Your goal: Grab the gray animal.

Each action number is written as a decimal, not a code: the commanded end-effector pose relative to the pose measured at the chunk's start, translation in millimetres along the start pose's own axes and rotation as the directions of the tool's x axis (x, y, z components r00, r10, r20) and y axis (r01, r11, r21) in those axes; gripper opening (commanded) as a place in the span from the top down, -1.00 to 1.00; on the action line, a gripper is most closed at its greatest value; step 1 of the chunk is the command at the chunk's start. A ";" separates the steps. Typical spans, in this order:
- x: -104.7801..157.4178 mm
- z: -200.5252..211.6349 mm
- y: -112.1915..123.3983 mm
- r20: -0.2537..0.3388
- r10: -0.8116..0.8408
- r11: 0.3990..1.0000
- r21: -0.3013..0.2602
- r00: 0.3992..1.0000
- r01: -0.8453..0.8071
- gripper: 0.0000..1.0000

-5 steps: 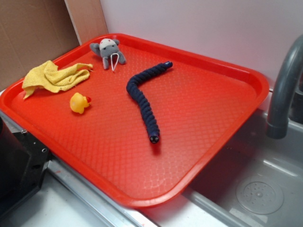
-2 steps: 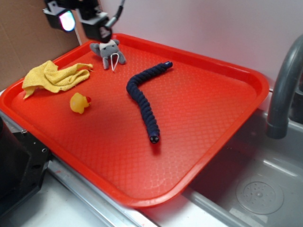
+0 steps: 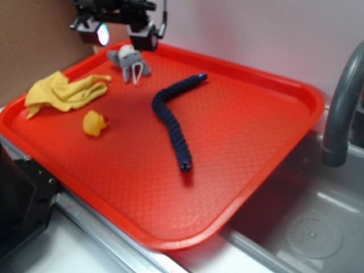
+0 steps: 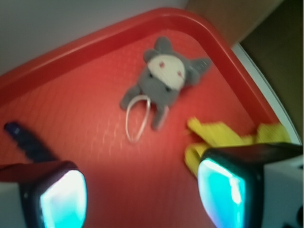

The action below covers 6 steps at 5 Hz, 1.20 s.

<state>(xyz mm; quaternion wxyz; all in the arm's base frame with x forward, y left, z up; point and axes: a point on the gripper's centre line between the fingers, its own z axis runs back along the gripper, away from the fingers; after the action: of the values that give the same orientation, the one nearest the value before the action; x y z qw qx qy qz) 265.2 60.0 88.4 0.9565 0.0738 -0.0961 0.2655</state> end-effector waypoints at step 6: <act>51.6 -33.4 32.1 -0.036 -0.168 0.985 -0.053 0.985 0.166 1.00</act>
<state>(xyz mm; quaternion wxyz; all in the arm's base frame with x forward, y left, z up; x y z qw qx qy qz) 286.1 110.5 41.9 0.9800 0.0465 -0.0308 0.1912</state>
